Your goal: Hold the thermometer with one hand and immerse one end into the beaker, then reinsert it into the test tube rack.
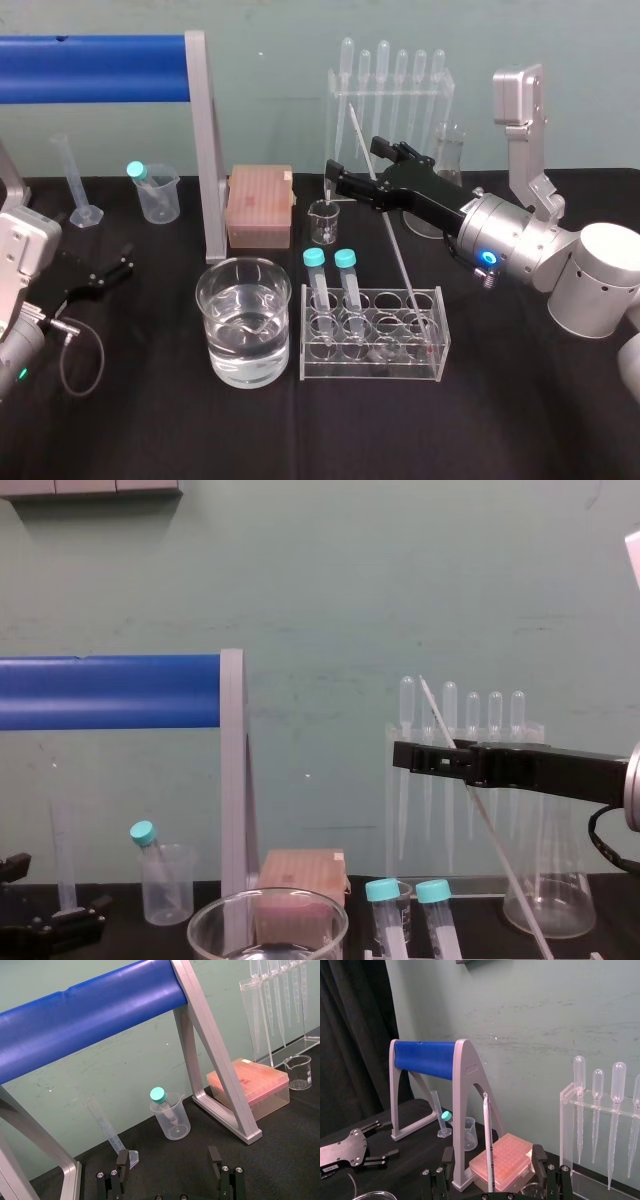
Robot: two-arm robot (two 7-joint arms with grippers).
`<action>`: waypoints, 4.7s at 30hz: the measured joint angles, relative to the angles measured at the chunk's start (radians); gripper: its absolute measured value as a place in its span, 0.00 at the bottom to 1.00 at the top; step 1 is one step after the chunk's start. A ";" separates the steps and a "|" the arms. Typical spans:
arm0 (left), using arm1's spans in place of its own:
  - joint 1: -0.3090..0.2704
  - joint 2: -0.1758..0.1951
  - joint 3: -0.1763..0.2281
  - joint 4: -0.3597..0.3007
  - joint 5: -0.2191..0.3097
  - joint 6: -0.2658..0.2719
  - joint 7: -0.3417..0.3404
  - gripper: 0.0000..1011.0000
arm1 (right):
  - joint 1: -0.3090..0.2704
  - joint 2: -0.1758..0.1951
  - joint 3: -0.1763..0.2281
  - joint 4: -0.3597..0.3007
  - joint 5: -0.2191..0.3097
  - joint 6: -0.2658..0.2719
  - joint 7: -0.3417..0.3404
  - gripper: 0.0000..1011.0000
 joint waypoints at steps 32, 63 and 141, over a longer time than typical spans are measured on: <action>0.000 0.000 0.000 0.000 0.000 0.000 0.000 1.00 | 0.000 -0.001 0.001 -0.001 -0.002 -0.001 0.000 0.41; 0.000 0.000 0.000 0.000 0.000 0.000 0.000 1.00 | 0.000 -0.001 0.001 -0.001 -0.001 -0.002 0.000 0.06; 0.000 0.000 0.000 0.000 0.000 0.000 0.000 1.00 | 0.217 -0.169 -0.166 0.087 0.260 -0.241 0.364 0.06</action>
